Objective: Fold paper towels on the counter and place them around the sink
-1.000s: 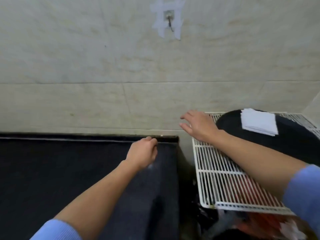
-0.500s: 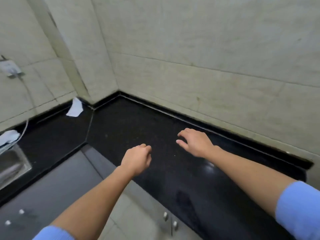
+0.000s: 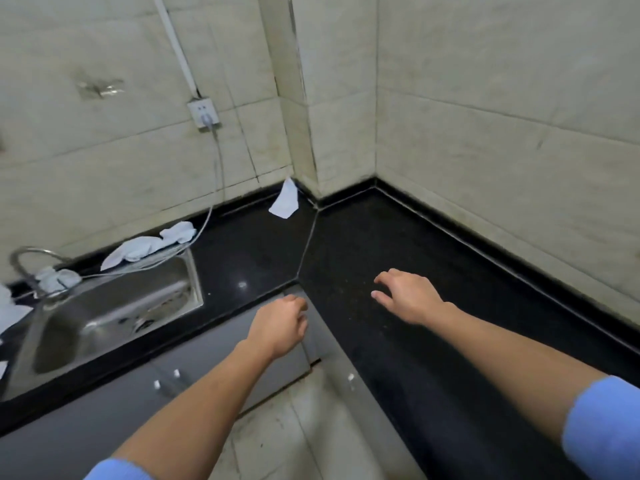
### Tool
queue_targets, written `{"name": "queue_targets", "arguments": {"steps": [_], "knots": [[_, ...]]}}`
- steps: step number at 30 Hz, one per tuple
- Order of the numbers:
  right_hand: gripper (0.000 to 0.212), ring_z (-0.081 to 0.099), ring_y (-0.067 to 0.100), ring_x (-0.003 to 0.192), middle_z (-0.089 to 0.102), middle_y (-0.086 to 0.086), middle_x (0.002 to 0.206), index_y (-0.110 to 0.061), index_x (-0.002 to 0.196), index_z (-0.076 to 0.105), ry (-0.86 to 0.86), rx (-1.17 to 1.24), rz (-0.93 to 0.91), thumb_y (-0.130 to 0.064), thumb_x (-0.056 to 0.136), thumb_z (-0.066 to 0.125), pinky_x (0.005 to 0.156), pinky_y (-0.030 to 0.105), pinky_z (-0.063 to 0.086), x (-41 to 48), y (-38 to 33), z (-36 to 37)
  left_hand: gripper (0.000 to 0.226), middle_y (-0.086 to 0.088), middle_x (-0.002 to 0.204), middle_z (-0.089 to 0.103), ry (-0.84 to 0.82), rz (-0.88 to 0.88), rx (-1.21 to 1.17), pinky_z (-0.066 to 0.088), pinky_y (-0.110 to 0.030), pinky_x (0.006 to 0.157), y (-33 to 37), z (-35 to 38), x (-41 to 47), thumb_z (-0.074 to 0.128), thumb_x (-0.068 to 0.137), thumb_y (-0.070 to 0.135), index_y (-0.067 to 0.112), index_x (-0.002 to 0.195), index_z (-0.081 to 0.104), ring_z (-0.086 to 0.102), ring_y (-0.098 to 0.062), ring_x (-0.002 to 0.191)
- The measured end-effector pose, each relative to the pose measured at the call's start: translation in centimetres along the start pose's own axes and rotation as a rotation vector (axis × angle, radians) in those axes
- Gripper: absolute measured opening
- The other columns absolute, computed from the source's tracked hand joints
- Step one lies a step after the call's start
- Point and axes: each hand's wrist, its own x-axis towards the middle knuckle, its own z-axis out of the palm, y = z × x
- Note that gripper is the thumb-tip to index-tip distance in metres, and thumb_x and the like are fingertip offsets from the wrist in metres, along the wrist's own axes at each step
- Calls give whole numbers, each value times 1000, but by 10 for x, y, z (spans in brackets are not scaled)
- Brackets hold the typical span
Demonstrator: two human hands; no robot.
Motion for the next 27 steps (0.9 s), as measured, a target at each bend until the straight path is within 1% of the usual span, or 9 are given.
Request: {"name": "queue_targets", "arguments": {"steps": [6,9,12,15,18,23,27], "knots": [[43,59,24,109,56,1,126,-24,131,49,-63,-6,-84,-48,96,44,86,39,49,114,-28,11,26,0,106,61,25,-165,-19,47,-35,73,-72,-5,38,46,90,30,21,110,60,60,-25,98],[44,59,25,109,55,1,127,-24,132,49,-112,-13,-133,-48,95,45,86,40,49,158,-50,23,23,-1,103,61,-14,-210,-14,48,-36,74,-107,-4,46,46,88,30,21,105,60,60,-27,97],[44,59,25,110,55,2,127,-24,132,48,-131,-28,-151,-48,95,46,86,39,49,202,-72,35,21,-3,99,62,-16,-239,-34,50,-40,76,-148,-2,63,47,87,30,20,100,61,62,-28,93],[45,58,26,111,54,2,127,-23,133,48,-166,-46,-135,-46,95,48,87,39,48,247,-92,52,21,-3,99,62,-35,-253,-53,51,-41,77,-193,3,85,48,88,30,20,101,61,62,-28,92],[45,58,26,109,53,2,126,-24,133,46,-214,-73,-126,-46,94,48,86,39,48,297,-108,68,21,-4,102,62,-21,-255,-52,50,-39,76,-241,8,114,48,90,30,20,103,60,61,-28,95],[46,58,25,107,53,3,124,-24,133,45,-252,-90,-30,-45,93,51,85,38,49,387,-137,85,21,-2,103,61,-21,-239,-74,50,-39,78,-322,13,171,48,90,30,20,104,60,61,-27,97],[47,59,25,106,54,2,122,-25,133,46,-280,-79,21,-46,92,53,85,40,50,432,-152,99,20,-2,101,60,-62,-199,-105,49,-39,77,-364,14,211,49,90,29,20,103,60,60,-26,97]]}}
